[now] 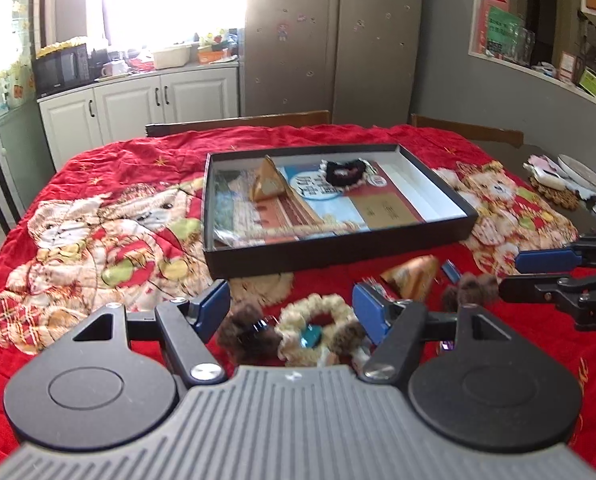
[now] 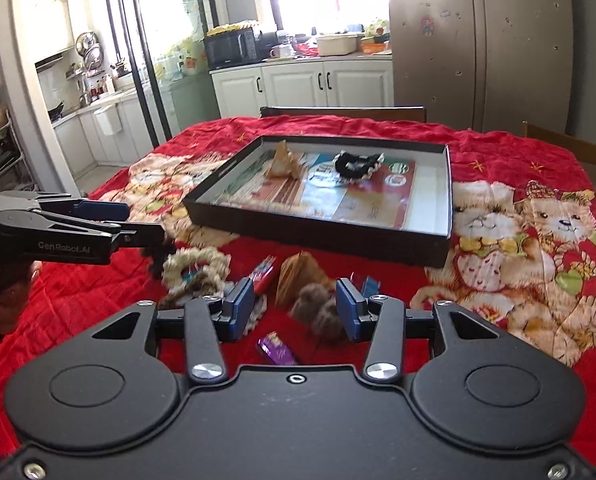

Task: Organize objects
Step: 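Grasp the brown braided rope bracelet with the left gripper while the right gripper grasps the purple lighter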

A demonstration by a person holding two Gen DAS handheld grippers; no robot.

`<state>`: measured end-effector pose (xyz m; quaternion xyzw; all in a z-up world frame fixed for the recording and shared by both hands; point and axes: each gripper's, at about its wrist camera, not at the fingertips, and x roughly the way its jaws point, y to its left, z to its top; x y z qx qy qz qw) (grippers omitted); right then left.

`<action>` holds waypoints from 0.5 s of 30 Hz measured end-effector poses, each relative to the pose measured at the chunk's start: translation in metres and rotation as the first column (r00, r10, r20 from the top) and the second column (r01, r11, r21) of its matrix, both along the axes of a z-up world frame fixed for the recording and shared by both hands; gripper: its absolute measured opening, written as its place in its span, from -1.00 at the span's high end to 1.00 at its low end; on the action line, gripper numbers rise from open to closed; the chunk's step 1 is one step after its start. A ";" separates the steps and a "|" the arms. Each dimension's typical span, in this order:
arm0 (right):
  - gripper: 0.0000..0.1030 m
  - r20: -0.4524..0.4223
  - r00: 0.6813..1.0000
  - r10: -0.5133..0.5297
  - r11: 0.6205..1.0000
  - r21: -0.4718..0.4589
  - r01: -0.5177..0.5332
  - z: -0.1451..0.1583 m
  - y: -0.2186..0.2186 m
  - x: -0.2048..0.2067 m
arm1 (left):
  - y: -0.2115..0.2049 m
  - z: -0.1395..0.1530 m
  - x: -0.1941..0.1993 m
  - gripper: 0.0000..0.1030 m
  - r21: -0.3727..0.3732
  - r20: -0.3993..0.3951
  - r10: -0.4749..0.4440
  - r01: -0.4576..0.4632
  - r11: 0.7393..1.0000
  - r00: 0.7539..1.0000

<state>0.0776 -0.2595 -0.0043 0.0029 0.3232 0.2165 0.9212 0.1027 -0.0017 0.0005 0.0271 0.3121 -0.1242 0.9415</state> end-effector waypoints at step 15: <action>0.20 -0.009 0.993 0.121 0.986 -0.114 -0.121 -0.047 0.014 -0.013 | -0.004 -0.042 -0.014 -0.37 -0.041 -0.097 -0.059 0.055 0.998 0.994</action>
